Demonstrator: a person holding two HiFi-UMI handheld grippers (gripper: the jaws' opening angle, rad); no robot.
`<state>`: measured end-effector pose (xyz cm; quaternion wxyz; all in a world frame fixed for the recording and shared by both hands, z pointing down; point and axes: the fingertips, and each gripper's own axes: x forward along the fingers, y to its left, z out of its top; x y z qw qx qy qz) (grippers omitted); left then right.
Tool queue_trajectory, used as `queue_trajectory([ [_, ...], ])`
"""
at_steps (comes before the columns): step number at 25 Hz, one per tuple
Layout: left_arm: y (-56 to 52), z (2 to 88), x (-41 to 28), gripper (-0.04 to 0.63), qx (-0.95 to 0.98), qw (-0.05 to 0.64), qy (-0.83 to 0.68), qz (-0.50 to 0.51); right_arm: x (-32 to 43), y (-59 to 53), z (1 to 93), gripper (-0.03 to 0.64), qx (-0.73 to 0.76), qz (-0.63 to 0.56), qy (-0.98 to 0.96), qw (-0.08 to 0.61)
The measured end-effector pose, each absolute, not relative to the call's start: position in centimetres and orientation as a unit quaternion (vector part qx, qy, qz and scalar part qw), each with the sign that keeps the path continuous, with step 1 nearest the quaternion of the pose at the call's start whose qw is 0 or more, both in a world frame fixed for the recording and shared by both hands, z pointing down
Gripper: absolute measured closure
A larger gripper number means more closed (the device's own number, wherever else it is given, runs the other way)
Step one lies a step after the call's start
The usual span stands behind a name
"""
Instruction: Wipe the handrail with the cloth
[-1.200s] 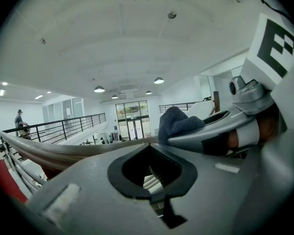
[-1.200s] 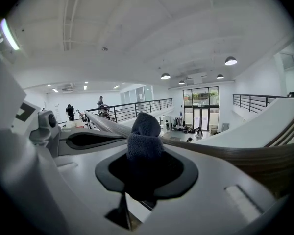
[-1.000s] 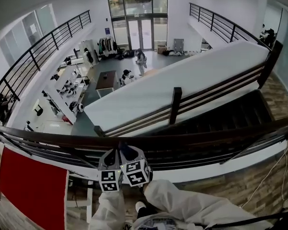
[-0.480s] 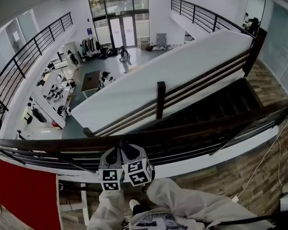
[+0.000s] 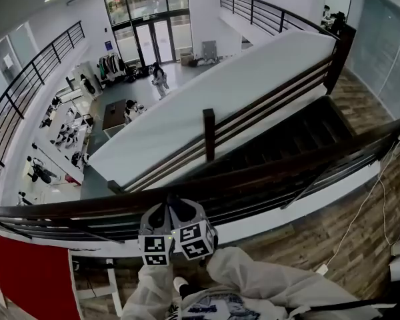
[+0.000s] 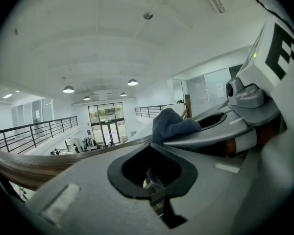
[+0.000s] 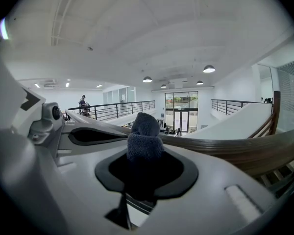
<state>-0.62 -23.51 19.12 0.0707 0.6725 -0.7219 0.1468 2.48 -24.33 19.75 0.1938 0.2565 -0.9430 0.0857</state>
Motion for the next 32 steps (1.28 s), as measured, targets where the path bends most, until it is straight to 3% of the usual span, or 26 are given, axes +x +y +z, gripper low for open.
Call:
queue_trajectory([
  [32,-36.2,18.9,21.2,0.595,0.741,0.057,-0.649,0.163,24.9,-37.7,20.4,0.514,0.342,0.085,-0.917,0.187],
])
